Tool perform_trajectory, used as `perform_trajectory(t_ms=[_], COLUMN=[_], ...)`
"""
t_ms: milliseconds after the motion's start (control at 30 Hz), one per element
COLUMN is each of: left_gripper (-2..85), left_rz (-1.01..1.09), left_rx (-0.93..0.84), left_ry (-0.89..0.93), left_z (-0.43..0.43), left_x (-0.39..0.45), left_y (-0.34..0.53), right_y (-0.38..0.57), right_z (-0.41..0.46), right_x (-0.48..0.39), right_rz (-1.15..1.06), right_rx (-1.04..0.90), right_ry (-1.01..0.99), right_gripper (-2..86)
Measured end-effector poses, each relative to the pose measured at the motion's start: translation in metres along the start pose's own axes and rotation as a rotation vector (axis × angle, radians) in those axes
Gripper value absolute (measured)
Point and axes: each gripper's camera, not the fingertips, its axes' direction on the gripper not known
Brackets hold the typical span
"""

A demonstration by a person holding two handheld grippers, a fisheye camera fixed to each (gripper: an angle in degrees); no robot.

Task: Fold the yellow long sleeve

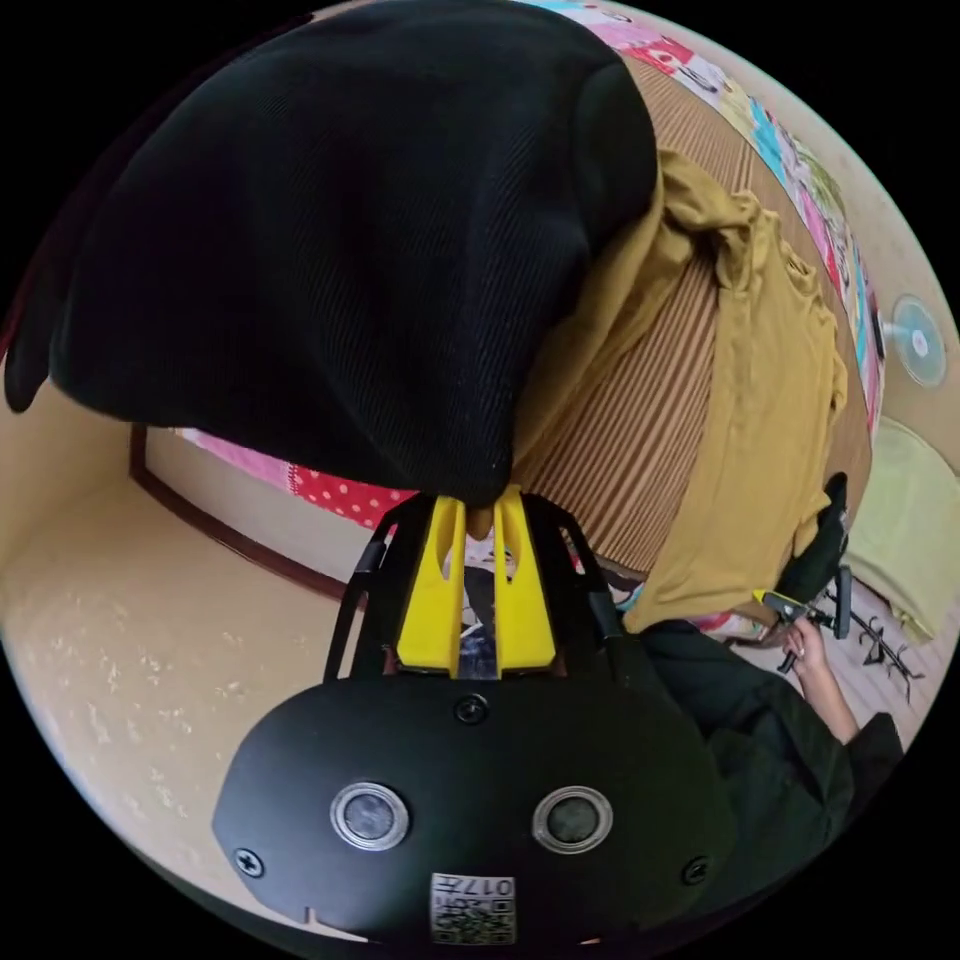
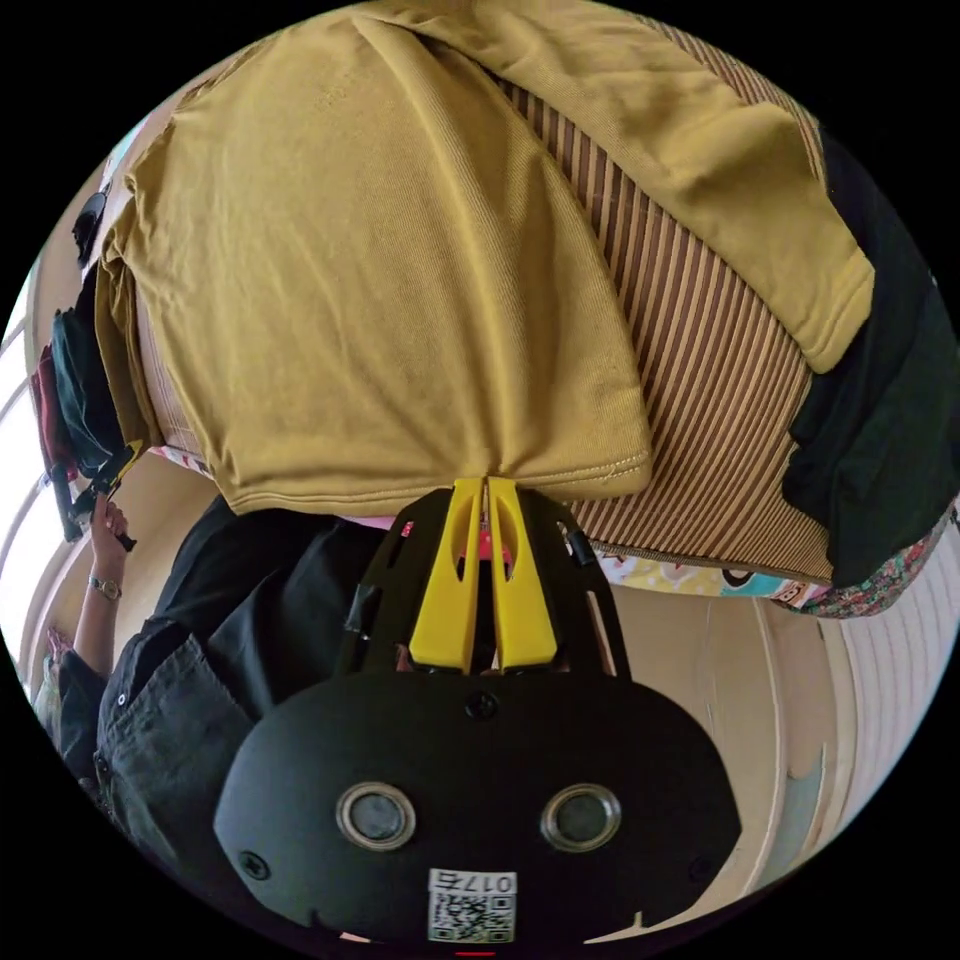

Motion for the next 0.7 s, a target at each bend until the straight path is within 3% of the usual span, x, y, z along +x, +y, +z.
perform_trajectory(t_ms=[67,133,233,333,500,600,700], left_gripper=[4.5,4.2,4.1,4.0,3.7,3.6,3.6], left_rz=[0.007,0.001,-0.065,-0.128,-0.092,-0.122,-0.182], left_rx=[0.017,0.069,0.160,0.223,0.273,0.268,0.281], left_ry=[0.176,0.478,0.690,0.837,1.022,1.083,1.155], left_z=[-0.022,-0.060,-0.111,-0.148,-0.182,-0.186,-0.187], left_x=[-0.012,-0.031,-0.050,-0.055,-0.042,-0.037,-0.040], left_y=[0.014,0.039,0.070,0.092,0.114,0.128,0.148], right_y=[0.009,0.026,0.042,0.061,0.092,0.101,0.120], right_z=[-0.017,-0.044,-0.070,-0.089,-0.102,-0.096,-0.108], right_x=[-0.018,-0.058,-0.118,-0.185,-0.274,-0.312,-0.317], right_rz=[-0.068,-0.252,-0.536,-0.847,-1.163,-1.230,-1.189], right_rx=[0.095,0.284,0.436,0.526,0.602,0.620,0.776], right_ry=[0.076,0.129,0.081,-0.031,-0.147,-0.109,-0.139], right_gripper=[1.9,2.7,5.4,9.3,15.7,17.9,18.8])
